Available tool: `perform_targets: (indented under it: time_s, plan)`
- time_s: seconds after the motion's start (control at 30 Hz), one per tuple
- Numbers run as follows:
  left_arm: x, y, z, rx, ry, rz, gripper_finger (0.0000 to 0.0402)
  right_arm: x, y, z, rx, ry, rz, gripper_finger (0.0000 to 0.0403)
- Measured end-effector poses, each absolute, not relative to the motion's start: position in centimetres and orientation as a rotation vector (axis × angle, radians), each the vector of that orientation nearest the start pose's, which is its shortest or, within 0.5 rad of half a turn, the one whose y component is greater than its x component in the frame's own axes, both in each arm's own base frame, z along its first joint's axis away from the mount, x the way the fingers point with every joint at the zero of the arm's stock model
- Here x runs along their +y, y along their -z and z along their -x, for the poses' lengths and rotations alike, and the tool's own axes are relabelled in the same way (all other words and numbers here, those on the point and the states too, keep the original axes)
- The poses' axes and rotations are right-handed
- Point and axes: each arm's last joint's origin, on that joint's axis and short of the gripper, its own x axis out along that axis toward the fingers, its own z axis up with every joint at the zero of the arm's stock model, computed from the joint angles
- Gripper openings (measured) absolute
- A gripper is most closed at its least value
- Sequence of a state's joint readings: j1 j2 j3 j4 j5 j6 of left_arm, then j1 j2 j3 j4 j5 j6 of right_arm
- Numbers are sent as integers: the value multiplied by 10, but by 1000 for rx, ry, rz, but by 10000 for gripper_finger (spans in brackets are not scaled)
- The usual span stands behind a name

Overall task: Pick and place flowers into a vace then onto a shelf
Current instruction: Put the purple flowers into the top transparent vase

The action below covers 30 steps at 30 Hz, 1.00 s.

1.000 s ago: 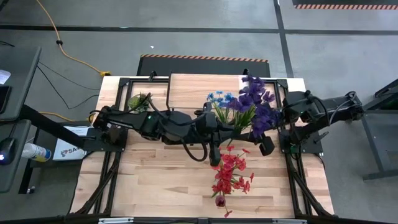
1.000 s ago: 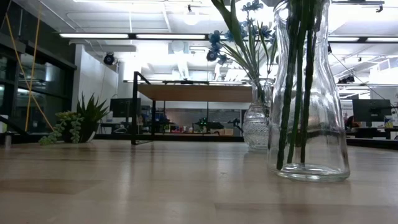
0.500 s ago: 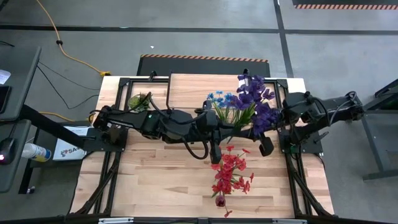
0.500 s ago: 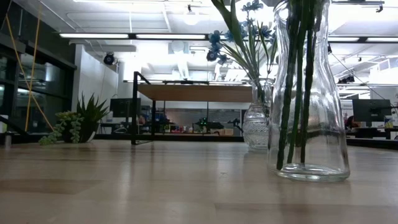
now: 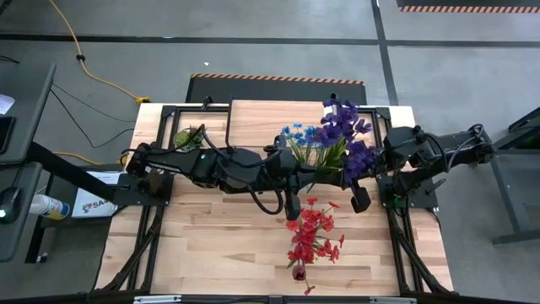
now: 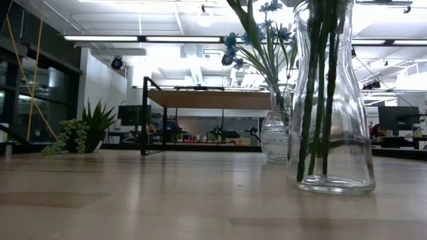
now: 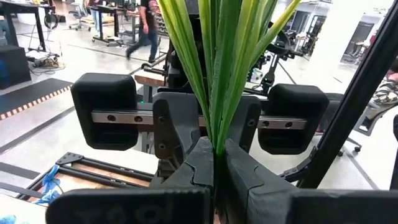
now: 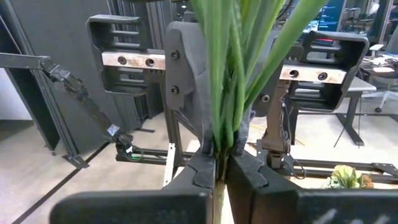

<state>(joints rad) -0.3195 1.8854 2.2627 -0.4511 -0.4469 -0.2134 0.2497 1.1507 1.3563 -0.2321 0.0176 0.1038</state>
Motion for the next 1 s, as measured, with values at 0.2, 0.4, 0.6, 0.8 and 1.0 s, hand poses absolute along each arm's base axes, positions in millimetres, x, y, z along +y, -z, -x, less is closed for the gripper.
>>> perform_targets:
  time_s: [0.2, 0.4, 0.6, 0.8, 1.0]
  plan:
    - [-114, -494, -385, 56, -133, 186, 46, 58, -451, -229, 39, -228, -105, 8]
    - [-114, -492, -384, 66, -146, 184, 98, 57, -450, -230, 46, -198, -114, 8]
    - [-114, -492, -384, 72, -148, 181, 116, 57, -449, -230, 49, -192, -117, 8]
    - [-114, -492, -384, 72, -149, 180, 117, 57, -449, -230, 52, -191, -125, 8]
    - [-112, -496, -379, 69, -148, 179, 131, 57, -449, -230, 51, -187, -127, 7]
